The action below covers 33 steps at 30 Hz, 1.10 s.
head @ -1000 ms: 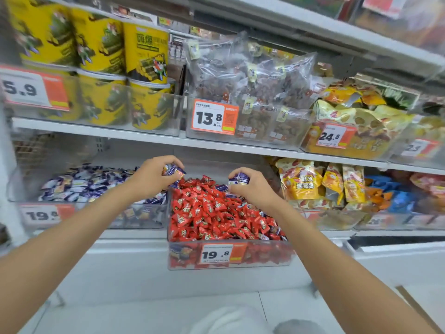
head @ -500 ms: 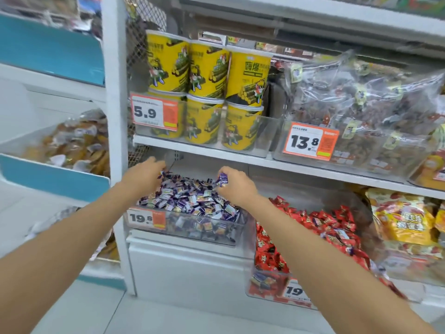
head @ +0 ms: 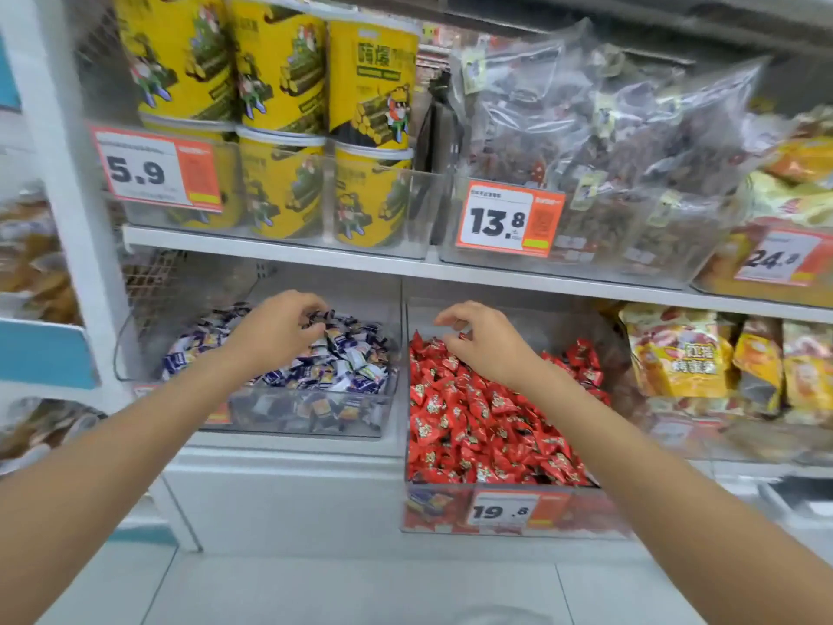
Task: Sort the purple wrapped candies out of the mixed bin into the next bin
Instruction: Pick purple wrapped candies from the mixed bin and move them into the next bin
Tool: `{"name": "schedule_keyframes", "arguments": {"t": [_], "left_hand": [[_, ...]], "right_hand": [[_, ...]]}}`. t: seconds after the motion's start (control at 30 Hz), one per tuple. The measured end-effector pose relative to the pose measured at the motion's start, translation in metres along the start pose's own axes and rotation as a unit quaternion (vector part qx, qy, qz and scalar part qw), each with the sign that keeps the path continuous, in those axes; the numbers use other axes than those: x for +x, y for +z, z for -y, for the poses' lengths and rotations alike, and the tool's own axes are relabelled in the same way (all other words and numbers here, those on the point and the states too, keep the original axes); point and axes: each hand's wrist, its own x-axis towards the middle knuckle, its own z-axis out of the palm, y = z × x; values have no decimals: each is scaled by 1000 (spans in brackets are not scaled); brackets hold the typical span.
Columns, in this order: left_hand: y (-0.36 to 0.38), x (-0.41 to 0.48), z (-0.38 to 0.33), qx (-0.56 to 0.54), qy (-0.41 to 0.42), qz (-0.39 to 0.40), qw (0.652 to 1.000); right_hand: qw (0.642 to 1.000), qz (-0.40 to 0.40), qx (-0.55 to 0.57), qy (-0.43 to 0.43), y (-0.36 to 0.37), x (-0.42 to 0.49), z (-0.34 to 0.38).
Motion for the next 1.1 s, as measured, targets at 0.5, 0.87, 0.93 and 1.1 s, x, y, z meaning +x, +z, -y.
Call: {"name": "schedule_keyframes", "arguments": {"t": [0.5, 0.87, 0.93, 1.1], "left_hand": [[104, 32, -178, -76, 131, 105, 983], [101, 43, -169, -236, 64, -52, 968], [99, 41, -169, -242, 66, -52, 967], [97, 37, -175, -247, 35, -20, 968]], "right_hand": [[950, 253, 33, 181, -69, -116, -133], [964, 151, 202, 84, 9, -57, -62], [942, 191, 267, 71, -8, -58, -67], [958, 183, 187, 117, -74, -76, -121]]}}
